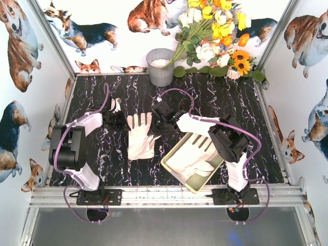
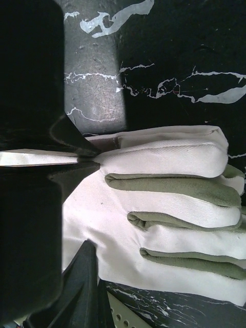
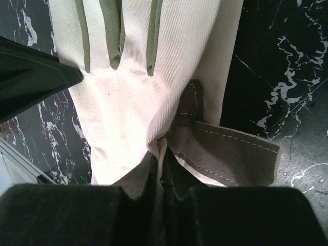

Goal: Put the gloves into the storage basket
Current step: Pair the glove with the glove, then pick up the glove from the center of the board.

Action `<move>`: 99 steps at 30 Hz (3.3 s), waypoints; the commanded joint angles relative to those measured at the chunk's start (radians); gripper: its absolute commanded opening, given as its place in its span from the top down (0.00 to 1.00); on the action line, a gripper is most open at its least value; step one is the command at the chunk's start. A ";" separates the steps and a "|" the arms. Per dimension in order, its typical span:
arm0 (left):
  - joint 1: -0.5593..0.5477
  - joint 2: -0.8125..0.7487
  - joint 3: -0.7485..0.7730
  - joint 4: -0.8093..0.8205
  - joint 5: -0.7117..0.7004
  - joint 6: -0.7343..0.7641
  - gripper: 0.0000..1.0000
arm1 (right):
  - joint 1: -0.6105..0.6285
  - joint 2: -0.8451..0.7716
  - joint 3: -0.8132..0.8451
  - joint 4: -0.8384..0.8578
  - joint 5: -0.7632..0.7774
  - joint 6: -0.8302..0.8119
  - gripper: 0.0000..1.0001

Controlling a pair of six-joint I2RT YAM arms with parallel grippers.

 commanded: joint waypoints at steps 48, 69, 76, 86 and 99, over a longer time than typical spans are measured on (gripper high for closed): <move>0.004 -0.052 0.099 -0.012 -0.034 0.042 0.65 | -0.121 -0.161 -0.129 -0.014 -0.085 -0.007 0.14; 0.046 0.049 -0.021 0.023 0.051 0.063 0.61 | -0.145 -0.020 -0.139 0.111 -0.227 0.020 0.12; 0.046 0.061 -0.041 0.029 0.038 0.066 0.74 | -0.134 0.034 -0.133 0.162 -0.285 0.045 0.14; 0.049 0.072 -0.064 0.025 0.028 0.073 0.84 | -0.098 0.111 -0.058 0.151 -0.277 0.053 0.22; 0.050 0.067 -0.069 0.028 0.036 0.071 0.85 | -0.058 0.179 0.014 0.122 -0.290 0.046 0.54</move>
